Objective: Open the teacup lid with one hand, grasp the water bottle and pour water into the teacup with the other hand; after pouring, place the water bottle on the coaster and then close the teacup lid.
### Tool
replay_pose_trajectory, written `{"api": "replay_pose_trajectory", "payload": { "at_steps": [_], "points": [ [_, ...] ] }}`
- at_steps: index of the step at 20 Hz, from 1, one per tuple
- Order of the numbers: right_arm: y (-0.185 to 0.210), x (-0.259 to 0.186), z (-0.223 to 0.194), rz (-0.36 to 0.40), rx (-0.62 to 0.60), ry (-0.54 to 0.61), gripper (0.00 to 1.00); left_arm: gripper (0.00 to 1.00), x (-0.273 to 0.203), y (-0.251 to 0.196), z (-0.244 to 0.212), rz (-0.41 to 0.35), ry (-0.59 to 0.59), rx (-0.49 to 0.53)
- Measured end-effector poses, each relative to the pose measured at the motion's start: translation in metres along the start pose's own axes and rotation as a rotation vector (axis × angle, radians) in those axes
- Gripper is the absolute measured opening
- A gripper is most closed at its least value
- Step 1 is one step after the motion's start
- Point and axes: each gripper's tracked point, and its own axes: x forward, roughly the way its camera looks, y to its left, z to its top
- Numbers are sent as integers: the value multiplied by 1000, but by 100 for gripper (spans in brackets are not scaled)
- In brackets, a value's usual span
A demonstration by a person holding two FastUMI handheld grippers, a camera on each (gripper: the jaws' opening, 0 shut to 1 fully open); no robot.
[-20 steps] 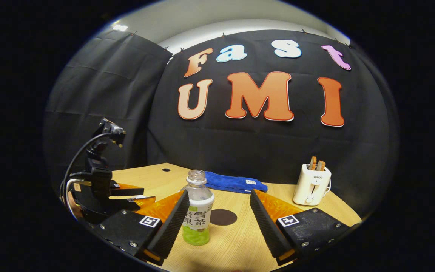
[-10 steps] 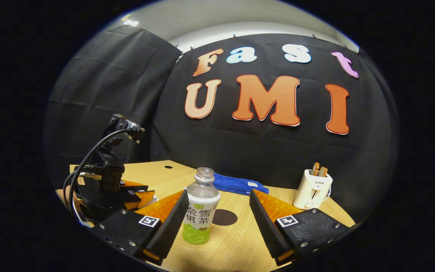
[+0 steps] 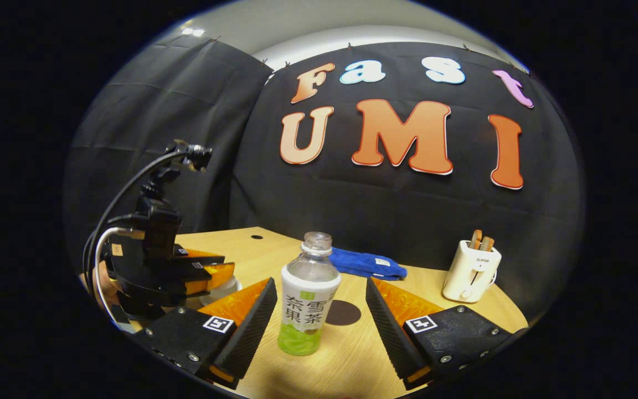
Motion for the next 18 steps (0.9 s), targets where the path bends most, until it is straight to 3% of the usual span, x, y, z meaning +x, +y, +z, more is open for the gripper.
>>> {"api": "replay_pose_trajectory", "payload": {
  "at_steps": [1, 6, 11, 12, 18],
  "points": [
    [3, 3, -5, 3, 3, 17, 97, 31, -1, 3, 4, 5, -9, -6],
    [14, 29, -43, 0, 23, 131, 94, 34, -10, 29, 10, 52, -34, -26],
    [14, 43, -75, -55, 38, 238, 77, 34, -20, 58, -1, 91, -38, -30],
    [15, 44, -77, -61, 43, 248, 75, 31, -23, 62, -4, 96, -37, -34],
    [18, 49, -70, -74, 13, 262, 69, 34, -27, 84, -13, 109, -39, -57]
  ]
}}
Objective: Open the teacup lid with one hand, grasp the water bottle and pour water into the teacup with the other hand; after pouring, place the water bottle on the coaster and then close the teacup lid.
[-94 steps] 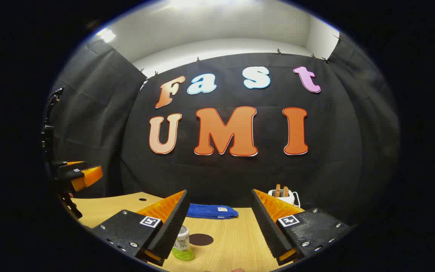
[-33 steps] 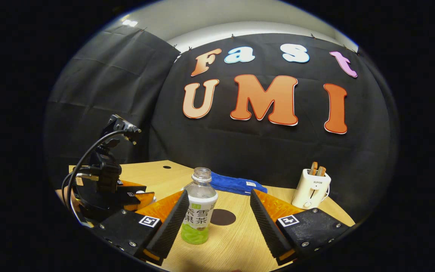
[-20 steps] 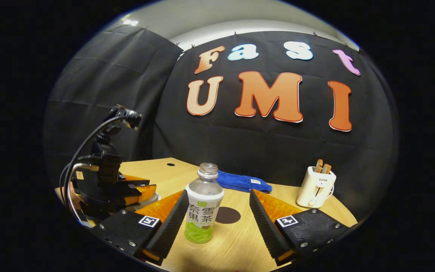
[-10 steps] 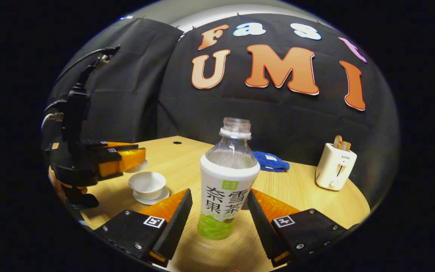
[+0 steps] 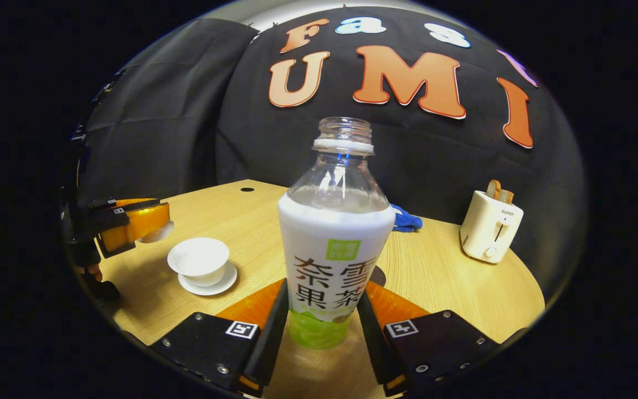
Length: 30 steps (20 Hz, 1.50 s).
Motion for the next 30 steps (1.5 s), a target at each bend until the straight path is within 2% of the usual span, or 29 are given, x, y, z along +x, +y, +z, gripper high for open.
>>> {"api": "replay_pose_trajectory", "payload": {
  "at_steps": [3, 6, 9, 11, 12, 15, 16, 22, 23, 24, 27, 28, 30],
  "points": [
    [-8, 3, 7, -38, -71, 1, 66, 34, -1, 15, 2, 19, -7, -6],
    [-17, 7, 13, -77, -193, 7, 66, 34, -4, 30, 4, 35, -14, -20],
    [-25, 9, 17, -120, -363, 15, 66, 34, -6, 41, 3, 35, -19, -32],
    [-28, 11, 19, -153, -478, 14, 66, 31, -7, 52, 3, 41, -14, -44],
    [-25, 12, 16, -153, -511, 18, 66, 34, -6, 57, 2, 50, -17, -43],
    [-18, 16, 13, -169, -620, 19, 66, 31, -9, 67, 1, 64, -21, -32],
    [-17, 16, 16, -184, -666, 7, 66, 34, -9, 68, 0, 64, -18, -35],
    [-12, 14, 27, -231, -916, -37, 66, 34, -12, 75, 2, 63, -23, -40],
    [-10, 13, 29, -238, -949, -45, 66, 31, -13, 77, 3, 64, -23, -36],
    [-8, 15, 28, -239, -977, -52, 66, 34, -12, 77, 3, 63, -24, -35],
    [-8, 13, 21, -231, -1064, -50, 66, 34, -13, 77, 5, 63, -29, -40],
    [-9, 12, 20, -243, -1101, -53, 63, 34, -15, 78, 4, 63, -28, -42],
    [-8, 11, 14, -263, -1155, -70, 66, 34, -14, 81, 3, 66, -26, -43]
  ]
}}
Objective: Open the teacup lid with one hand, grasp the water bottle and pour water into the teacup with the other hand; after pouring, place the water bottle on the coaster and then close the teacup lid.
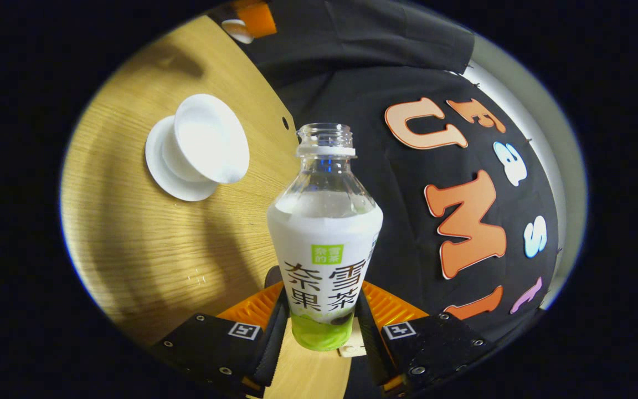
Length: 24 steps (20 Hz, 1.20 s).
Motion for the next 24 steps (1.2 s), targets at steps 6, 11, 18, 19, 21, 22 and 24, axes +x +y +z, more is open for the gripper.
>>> {"api": "replay_pose_trajectory", "payload": {
  "at_steps": [6, 11, 18, 19, 21, 22, 24],
  "points": [
    [10, -11, 8, -32, -146, -63, 66, 31, -6, 2, -1, 6, 2, 5],
    [23, -20, 2, -54, -234, -117, 66, 34, -8, 12, -3, 26, 3, 14],
    [15, -16, 6, -123, -369, -142, 66, 34, -7, 18, -2, 40, -5, 21],
    [13, -15, 6, -137, -390, -151, 66, 34, -7, 17, -2, 39, -3, 23],
    [12, -15, 7, -160, -423, -165, 65, 34, -6, 18, -2, 40, -6, 28],
    [11, -15, 7, -170, -438, -170, 66, 34, -4, 19, -2, 42, -3, 31],
    [9, -16, 10, -190, -465, -184, 63, 34, -4, 20, -2, 45, -1, 33]
  ]
}}
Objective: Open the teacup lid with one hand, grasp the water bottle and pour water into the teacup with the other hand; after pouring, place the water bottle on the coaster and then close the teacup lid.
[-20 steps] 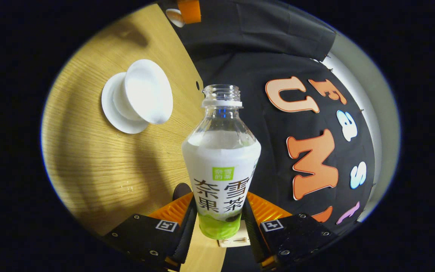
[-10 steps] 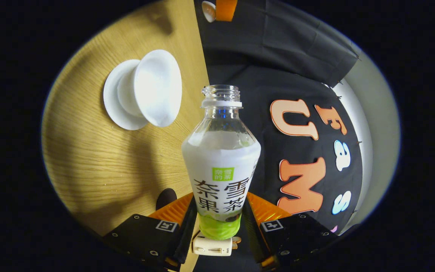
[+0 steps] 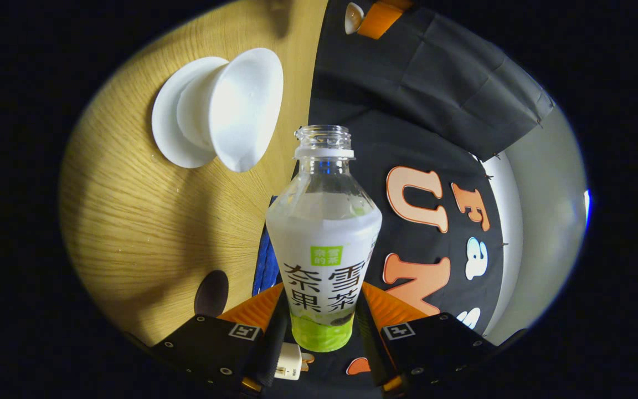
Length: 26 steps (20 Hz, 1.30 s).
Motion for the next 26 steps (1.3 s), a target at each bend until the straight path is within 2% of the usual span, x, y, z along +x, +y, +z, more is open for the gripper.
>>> {"api": "replay_pose_trajectory", "payload": {
  "at_steps": [2, 6, 7, 9, 10, 11, 13, 26],
  "points": [
    [-1, 1, 0, -9, -15, -11, 66, 34, 0, 0, 0, -2, 0, 0],
    [-4, 2, -1, -19, -27, -15, 66, 34, 1, 1, 2, 1, -4, 4],
    [-5, 3, -1, -24, -32, -17, 63, 34, 2, 1, 1, 0, -3, 4],
    [-6, 3, -1, -34, -48, -23, 69, 34, 3, 0, 1, -2, 0, 8],
    [-7, 3, -1, -40, -57, -24, 66, 34, 3, -1, 1, -3, -1, 10],
    [-8, 4, -3, -47, -62, -19, 69, 34, 3, -1, 2, -4, -4, 12],
    [-9, 4, -4, -54, -72, -16, 65, 34, 2, -1, 4, -5, -9, 11],
    [-27, 8, -5, -115, -161, -54, 66, 34, 1, -6, 9, -16, -14, 21]
  ]
}}
